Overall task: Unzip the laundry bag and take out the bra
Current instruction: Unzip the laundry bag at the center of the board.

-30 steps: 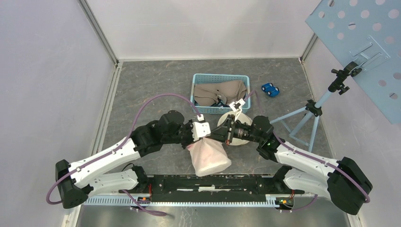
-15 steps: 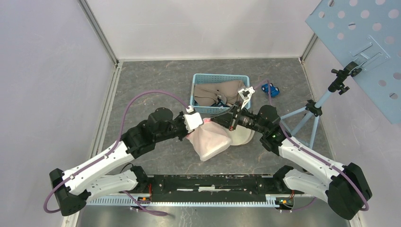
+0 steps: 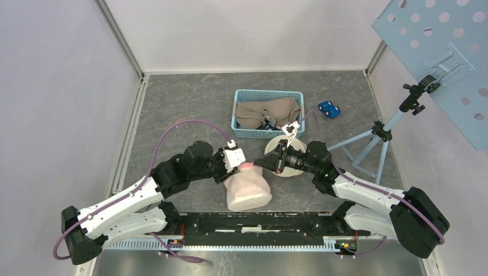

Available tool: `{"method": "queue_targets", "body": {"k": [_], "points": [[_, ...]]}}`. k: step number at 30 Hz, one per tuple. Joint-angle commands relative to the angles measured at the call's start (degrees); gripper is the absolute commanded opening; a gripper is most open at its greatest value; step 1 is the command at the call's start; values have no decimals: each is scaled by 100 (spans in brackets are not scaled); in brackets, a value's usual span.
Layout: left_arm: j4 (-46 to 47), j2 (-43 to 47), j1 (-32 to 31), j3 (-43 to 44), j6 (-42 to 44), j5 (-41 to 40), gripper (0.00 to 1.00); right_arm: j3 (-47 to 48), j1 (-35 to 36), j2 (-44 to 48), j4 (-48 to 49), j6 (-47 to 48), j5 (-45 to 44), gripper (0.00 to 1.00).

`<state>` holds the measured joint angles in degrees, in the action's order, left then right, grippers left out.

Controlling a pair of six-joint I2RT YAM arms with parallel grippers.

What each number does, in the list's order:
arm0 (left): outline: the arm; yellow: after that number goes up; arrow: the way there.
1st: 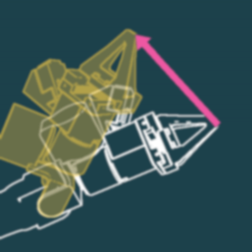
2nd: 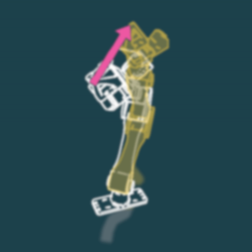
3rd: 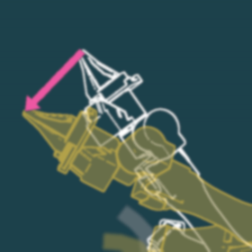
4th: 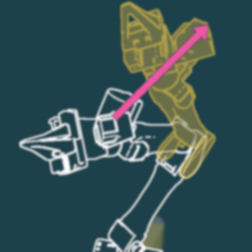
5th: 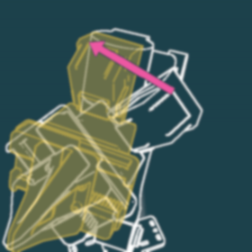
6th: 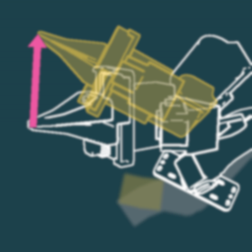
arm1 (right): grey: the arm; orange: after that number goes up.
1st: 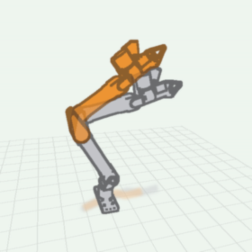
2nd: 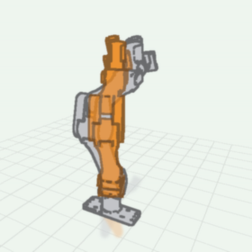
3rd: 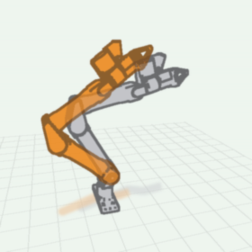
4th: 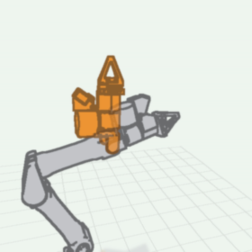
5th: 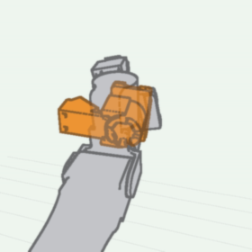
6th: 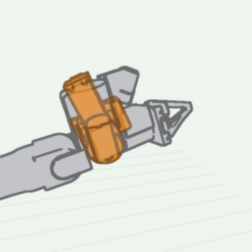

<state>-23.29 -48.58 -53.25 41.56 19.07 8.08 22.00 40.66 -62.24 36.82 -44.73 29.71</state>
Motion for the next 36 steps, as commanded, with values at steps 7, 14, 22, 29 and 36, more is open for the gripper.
{"method": "queue_targets", "body": {"k": [7, 14, 22, 29, 36], "points": [[142, -140, -22, 489, -754, 444, 53, 214, 244, -78, 599, -104, -63, 0], [195, -516, -27, 634, -522, 493, 53, 501, 284, -63, 405, -36, 0, 0], [10, -390, -19, 695, -352, 130, 7, 971, 168, 163, -473, 565, -190, 0], [17, 238, 12, 256, -231, -413, 2, 911, -226, 192, -494, 589, -140, 0], [35, -54, 10, 403, -476, -110, 39, 723, -216, -63, 23, 255, 75, 0]]}}
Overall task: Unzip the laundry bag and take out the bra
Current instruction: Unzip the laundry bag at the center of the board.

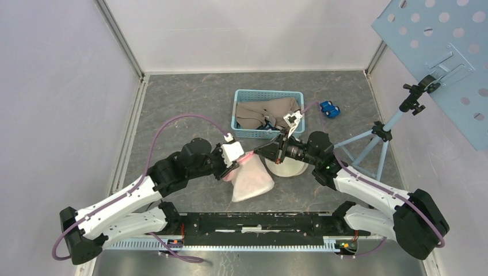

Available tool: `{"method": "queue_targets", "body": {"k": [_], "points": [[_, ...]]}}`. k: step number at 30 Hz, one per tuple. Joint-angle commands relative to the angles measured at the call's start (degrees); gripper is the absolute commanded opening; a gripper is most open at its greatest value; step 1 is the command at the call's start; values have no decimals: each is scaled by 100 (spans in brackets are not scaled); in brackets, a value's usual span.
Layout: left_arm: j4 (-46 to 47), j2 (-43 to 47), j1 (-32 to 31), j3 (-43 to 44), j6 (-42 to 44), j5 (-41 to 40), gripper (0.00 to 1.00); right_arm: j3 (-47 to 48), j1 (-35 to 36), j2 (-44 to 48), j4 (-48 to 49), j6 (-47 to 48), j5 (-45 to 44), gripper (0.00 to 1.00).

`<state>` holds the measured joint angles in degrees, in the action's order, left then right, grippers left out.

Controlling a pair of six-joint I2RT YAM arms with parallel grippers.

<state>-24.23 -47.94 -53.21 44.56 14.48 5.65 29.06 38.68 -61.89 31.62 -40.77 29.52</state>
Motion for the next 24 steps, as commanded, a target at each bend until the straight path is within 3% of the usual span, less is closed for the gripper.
{"method": "queue_targets", "body": {"k": [1, 17, 20, 24], "points": [[155, -152, 4, 150, -47, 205, 41, -11, -10, -112, 574, -158, 122, 0], [572, -1050, -5, 705, -371, 450, 46, -216, 131, -119, 866, -326, 133, 0], [384, -1231, -2, 816, -333, 438, 33, -212, 130, -97, 874, -319, 129, 0], [365, -1053, 1, 730, -367, 340, 7, -176, 107, -44, 681, -167, 53, 0]]}}
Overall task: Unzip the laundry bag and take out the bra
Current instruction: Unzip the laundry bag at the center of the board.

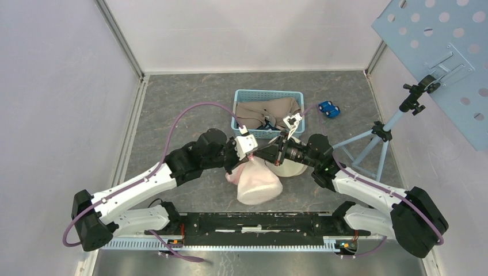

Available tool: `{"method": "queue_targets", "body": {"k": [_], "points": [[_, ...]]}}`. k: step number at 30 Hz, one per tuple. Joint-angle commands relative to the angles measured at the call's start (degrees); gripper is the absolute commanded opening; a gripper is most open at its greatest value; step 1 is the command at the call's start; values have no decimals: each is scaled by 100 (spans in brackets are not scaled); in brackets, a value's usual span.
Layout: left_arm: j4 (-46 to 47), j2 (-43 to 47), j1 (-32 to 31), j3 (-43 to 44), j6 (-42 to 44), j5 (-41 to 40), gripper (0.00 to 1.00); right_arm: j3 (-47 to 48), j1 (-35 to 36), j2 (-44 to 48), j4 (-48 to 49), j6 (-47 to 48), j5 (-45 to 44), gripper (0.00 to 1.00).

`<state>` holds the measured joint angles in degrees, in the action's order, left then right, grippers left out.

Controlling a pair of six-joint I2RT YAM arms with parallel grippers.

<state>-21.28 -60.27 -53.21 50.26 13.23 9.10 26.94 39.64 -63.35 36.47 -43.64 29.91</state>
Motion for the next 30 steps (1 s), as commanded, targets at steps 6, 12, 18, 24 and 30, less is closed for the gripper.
{"method": "queue_targets", "body": {"k": [6, 12, 18, 24, 30], "points": [[45, 854, 5, -184, -27, -250, 2, 194, -316, 195, -1, 236, 59, 0], [-170, 904, 4, -328, 130, -711, 13, 532, -550, 178, -180, 323, 172, 0], [-92, 940, 6, -15, -175, -344, 46, 111, -515, -114, 540, -183, 456, 0], [-111, 656, 1, 341, -390, 43, 47, -117, -398, -171, 765, -319, 430, 0], [-109, -30, -4, 600, -645, 177, 47, -117, -266, -197, 838, -352, 355, 0]]}}
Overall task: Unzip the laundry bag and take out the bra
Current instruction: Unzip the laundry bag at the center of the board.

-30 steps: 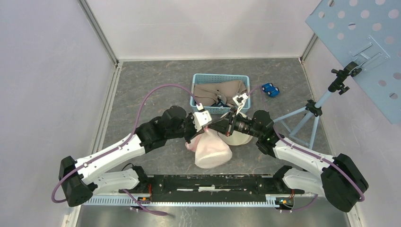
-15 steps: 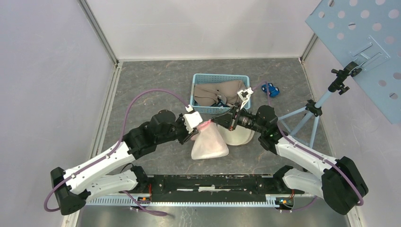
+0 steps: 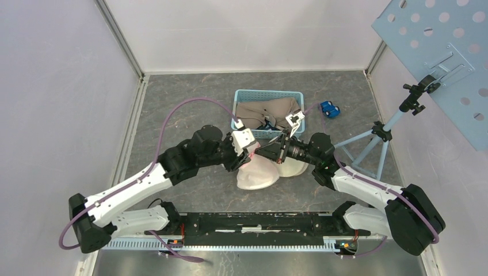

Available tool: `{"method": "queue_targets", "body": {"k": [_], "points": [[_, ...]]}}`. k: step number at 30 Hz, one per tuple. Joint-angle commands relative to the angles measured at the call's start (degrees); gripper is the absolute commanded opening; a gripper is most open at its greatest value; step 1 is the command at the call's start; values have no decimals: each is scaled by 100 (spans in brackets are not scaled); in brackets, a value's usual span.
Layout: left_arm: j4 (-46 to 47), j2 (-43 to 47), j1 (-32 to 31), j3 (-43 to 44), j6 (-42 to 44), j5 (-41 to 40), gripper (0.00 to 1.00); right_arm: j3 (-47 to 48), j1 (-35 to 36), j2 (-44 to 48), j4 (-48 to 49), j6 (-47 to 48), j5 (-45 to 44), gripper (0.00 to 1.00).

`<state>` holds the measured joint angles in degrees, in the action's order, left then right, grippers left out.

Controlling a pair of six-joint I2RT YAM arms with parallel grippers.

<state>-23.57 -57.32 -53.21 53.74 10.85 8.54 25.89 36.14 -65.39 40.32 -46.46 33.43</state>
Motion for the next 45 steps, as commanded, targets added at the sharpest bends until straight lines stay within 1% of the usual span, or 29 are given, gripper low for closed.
{"method": "queue_targets", "body": {"k": [1, 3, 5, 7, 9, 12, 14, 18, 22, 24, 25, 27, 29, 30, 32, 37, 41, 45], "points": [[139, -400, -4, 276, -436, 216, 47, -21, 102, 8, 451, -73, -7, 0], [155, -513, 2, 304, -482, 168, 47, -31, 121, 5, 475, -78, -12, 0], [155, -565, -2, 300, -505, 86, 44, -32, 138, 25, 483, -81, -19, 0], [128, -551, -1, 271, -514, 51, 35, -19, 131, 50, 451, -70, -26, 0], [103, -469, -1, 199, -514, -5, 21, 16, 132, 77, 355, 3, -45, 0], [85, -211, 4, 28, -506, -137, 7, 115, 106, 154, 34, 256, -150, 0], [83, 10, 6, -119, -462, -207, 4, 118, 37, 183, 3, 268, -144, 0], [76, 340, 6, -415, -375, -418, 2, 118, -161, 261, -94, 288, -128, 0], [-12, 380, 4, -543, -339, -555, 3, 126, -323, 320, -156, 300, -42, 0], [-57, 312, 6, -506, -337, -538, 5, 152, -318, 306, -130, 270, 7, 0], [-73, 273, 4, -453, -341, -503, 10, 153, -319, 286, -77, 216, 57, 0], [-99, 207, 6, -270, -385, -341, 25, 131, -310, 241, 38, 105, 112, 0], [-124, 112, 4, -11, -452, -8, 37, 51, -307, 202, 250, -62, 154, 0], [-154, 32, -5, 168, -507, 145, 42, 3, -295, 194, 317, -137, 160, 0], [-216, -141, -13, 440, -589, 280, 48, -30, -264, 171, 386, -188, 166, 0], [-196, -560, -43, 721, -636, 305, 50, -57, -172, 196, 389, -183, 134, 0], [-137, -829, -37, 761, -664, 20, 50, -66, -145, 208, 408, -188, 112, 0], [-227, -1086, -31, 785, -668, -171, 45, -74, -147, 227, 399, -155, 116, 0]]}}
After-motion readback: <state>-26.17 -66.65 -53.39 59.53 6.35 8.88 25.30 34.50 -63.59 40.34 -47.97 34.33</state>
